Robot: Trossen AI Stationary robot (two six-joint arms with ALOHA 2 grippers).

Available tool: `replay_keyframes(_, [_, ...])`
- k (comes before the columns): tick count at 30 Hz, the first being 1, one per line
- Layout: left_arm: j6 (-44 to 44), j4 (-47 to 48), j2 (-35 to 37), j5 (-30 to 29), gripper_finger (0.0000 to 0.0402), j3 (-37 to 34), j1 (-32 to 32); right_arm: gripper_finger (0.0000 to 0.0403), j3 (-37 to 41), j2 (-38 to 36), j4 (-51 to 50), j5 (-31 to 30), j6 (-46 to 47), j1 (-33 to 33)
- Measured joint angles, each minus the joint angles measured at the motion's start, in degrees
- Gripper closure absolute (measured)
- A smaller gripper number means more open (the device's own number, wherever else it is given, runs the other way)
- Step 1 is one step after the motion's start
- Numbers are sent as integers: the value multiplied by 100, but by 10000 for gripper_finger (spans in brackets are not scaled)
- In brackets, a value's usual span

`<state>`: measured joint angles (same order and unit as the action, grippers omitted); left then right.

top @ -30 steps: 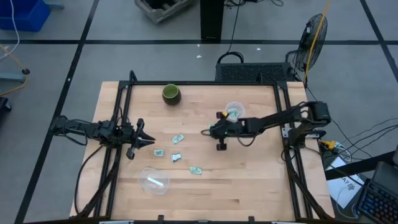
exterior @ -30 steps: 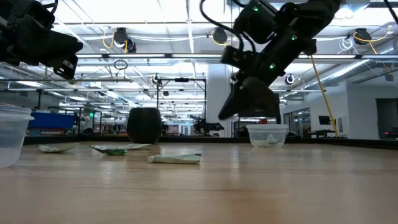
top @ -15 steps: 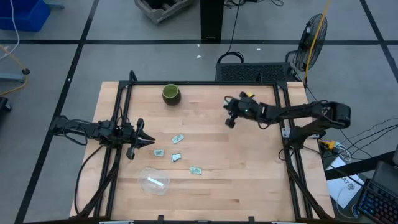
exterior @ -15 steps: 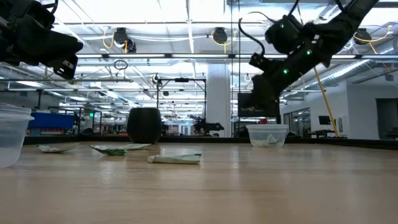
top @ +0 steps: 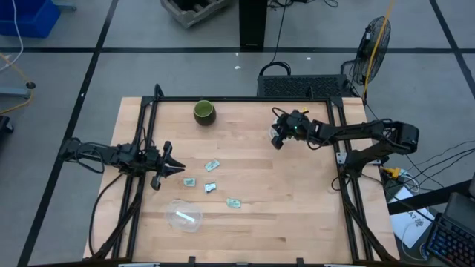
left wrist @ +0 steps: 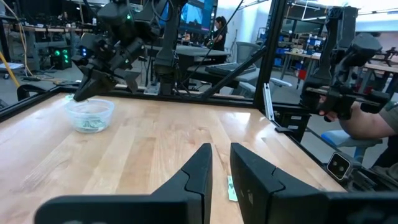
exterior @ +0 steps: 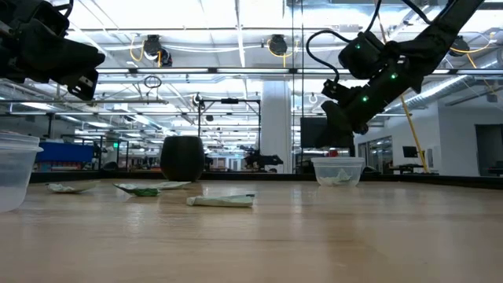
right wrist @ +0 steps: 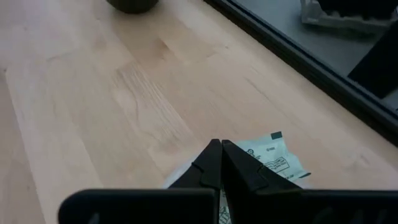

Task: Pick and place items into bin
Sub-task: Put the green stevia packet into the top transparent bin

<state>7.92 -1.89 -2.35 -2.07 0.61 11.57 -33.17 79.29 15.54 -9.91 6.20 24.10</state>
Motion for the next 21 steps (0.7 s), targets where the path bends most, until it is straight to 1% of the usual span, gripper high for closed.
replay_keyframes(8, [0,-2,0,1,341,1,2,403,0,0,-419,-33,256,33])
replay_keyframes(12, [0,-2,0,0,341,-1,1,403,0,0,-415,-21,267,22])
replay_keyframes(14, [0,-2,0,0,341,-1,0,403,0,0,-423,107,330,22])
replay_keyframes(21, [0,-2,0,0,341,-1,2,403,0,0,-549,115,360,20])
